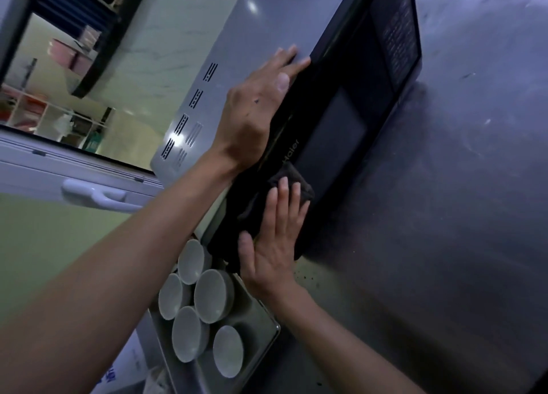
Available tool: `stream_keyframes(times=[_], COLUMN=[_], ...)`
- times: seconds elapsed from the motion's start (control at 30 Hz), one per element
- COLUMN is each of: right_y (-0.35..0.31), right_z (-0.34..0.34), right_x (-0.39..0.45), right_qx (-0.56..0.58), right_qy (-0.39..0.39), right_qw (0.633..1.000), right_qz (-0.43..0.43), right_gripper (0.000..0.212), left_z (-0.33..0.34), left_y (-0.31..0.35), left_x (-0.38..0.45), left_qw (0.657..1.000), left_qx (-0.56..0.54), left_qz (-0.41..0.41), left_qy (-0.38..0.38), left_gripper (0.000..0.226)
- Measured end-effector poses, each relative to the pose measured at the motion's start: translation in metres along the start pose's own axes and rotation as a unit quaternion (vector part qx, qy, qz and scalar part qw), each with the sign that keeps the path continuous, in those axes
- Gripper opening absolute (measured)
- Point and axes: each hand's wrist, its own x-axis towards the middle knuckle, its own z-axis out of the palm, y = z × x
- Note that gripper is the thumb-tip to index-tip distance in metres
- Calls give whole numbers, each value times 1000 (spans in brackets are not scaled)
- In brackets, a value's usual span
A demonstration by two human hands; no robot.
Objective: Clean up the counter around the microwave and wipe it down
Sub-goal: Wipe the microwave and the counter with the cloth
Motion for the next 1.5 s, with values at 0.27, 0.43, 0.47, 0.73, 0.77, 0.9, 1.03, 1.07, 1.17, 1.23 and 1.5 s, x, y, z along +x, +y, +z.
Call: stream_keyframes(times=[0.27,0.43,0.47,0.73,0.77,0.9,1.03,1.07,1.17,1.23,1.5], right_y=[0,29,36,80,88,109,103,97,75,57,-4], right_z=[-23,-59,-66,-100,-101,-97,-80,-74,-55,-42,8], right_x=[82,174,192,297,300,283,236,221,168,130,-18], right_qx=[-1,-4,-2,28,40,54,50,49,53,52,48], right_qy=[34,62,67,154,169,171,147,139,120,106,24], right_qw=[998,995,994,982,977,967,967,967,968,971,983], right_qz=[54,79,81,105,126,183,203,208,213,208,173], right_gripper=[71,70,70,66,66,64,67,69,71,71,72], left_z=[-4,-5,-5,-5,-5,-4,-4,-3,-2,-1,2], left_y=[-4,-2,-1,8,9,9,8,7,3,0,-3], left_x=[-2,0,0,3,4,5,4,4,3,2,-1], left_qw=[991,994,995,1000,1000,1000,1000,1000,1000,999,1000], left_qx=[-122,-106,-98,-14,-10,-10,-8,-4,-10,-18,-18], left_qz=[-38,-32,-30,6,8,13,20,18,15,16,10], left_qy=[-31,-22,-17,3,3,10,13,12,16,22,20], left_gripper=[58,57,56,50,49,48,49,49,48,47,48])
